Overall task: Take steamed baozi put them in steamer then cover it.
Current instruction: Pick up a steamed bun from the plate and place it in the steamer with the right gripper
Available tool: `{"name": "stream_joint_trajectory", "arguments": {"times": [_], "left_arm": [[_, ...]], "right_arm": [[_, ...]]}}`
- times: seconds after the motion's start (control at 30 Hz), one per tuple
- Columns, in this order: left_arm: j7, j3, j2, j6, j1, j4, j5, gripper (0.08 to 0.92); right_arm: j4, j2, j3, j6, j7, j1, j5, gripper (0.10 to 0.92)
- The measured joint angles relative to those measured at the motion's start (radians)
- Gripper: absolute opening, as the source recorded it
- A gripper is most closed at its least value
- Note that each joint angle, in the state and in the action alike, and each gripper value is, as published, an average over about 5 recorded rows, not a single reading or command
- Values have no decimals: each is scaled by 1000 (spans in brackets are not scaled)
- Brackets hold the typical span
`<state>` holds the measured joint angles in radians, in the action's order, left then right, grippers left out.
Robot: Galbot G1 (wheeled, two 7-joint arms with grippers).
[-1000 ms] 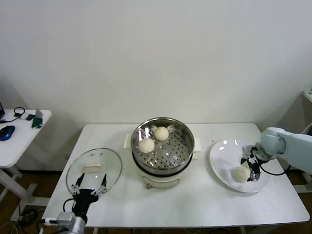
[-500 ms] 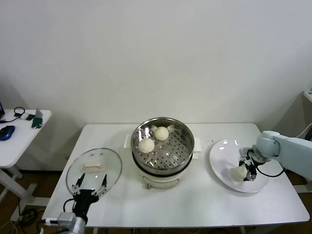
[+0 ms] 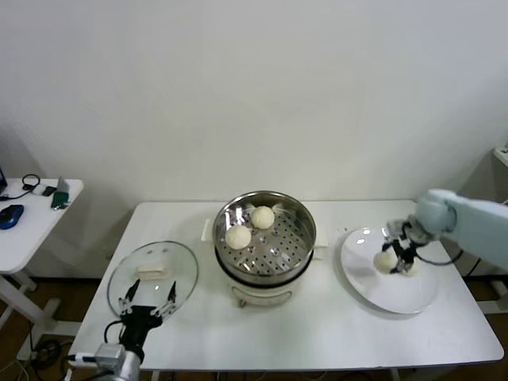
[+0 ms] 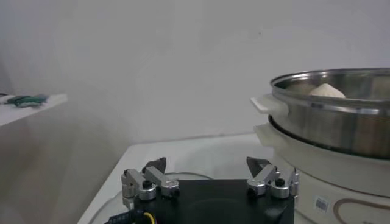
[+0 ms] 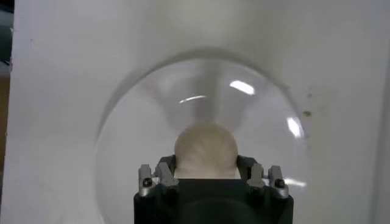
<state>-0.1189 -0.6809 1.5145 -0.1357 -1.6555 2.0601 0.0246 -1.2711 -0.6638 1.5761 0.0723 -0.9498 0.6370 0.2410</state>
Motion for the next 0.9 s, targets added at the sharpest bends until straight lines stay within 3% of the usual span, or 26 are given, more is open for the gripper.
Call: {"name": "stream_joint_trajectory", "arguments": {"times": [0.43,0.67,0.9], "left_arm": [[-2,-4,11,-1,-6,18,-9,823],[-2,-15,16,-2,-6,27,-12,823],[-1,-27,17,2,-14,32,-10,823]], "right_arm": [[-182,-226,29,-280,-23,363,-6,662],[-294,-342,19,-350,-24,345,-72,662],[-305,-440,14,-397,-19,237,-179,662]]}}
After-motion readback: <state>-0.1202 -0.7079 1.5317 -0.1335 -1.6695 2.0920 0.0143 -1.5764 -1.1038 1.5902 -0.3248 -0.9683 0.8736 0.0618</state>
